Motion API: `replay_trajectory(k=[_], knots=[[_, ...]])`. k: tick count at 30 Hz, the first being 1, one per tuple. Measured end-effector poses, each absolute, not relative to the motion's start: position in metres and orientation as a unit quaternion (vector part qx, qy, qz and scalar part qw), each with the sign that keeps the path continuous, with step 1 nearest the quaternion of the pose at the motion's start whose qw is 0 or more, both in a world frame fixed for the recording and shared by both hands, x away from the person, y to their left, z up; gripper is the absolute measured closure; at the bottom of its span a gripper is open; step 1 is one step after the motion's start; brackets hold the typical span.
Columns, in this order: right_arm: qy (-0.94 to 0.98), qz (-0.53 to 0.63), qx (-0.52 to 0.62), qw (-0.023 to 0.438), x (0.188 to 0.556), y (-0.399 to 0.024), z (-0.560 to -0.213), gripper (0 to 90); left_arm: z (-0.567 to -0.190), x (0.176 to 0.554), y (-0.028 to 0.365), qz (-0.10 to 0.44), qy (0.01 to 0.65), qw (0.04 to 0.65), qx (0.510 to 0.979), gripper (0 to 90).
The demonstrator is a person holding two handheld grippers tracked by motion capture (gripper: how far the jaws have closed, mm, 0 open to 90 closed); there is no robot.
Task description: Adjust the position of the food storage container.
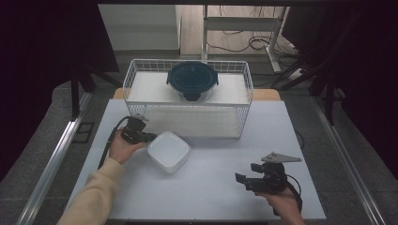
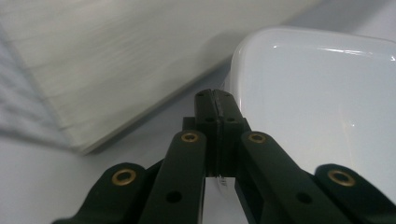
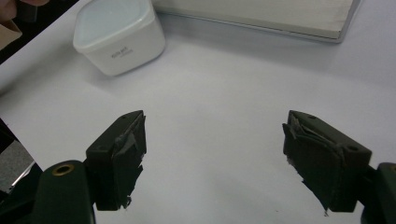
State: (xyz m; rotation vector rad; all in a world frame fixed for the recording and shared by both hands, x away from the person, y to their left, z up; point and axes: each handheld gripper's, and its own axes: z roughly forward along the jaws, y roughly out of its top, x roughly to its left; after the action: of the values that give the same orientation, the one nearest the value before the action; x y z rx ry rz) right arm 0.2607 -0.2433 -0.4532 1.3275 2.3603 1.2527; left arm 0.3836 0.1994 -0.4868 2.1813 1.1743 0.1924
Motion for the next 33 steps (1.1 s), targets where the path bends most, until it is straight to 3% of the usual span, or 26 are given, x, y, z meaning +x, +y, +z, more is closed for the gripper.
replay_trajectory(k=[23, 27, 33], knots=[[0.792, 0.421, 0.437, 0.071, 0.259, -0.240, -0.452, 21.0, -0.484, 0.364, 0.112, 0.033, 0.350, 0.339, 0.873, 89.8], [0.791, 0.421, 0.438, 0.072, 0.259, -0.241, -0.452, 21.0, -0.480, 0.360, 0.115, 0.044, 0.363, 0.337, 0.868, 89.8], [0.787, 0.423, 0.443, 0.074, 0.259, -0.245, -0.452, 21.0, -0.465, 0.327, 0.154, 0.047, 0.407, 0.338, 0.847, 89.9]])
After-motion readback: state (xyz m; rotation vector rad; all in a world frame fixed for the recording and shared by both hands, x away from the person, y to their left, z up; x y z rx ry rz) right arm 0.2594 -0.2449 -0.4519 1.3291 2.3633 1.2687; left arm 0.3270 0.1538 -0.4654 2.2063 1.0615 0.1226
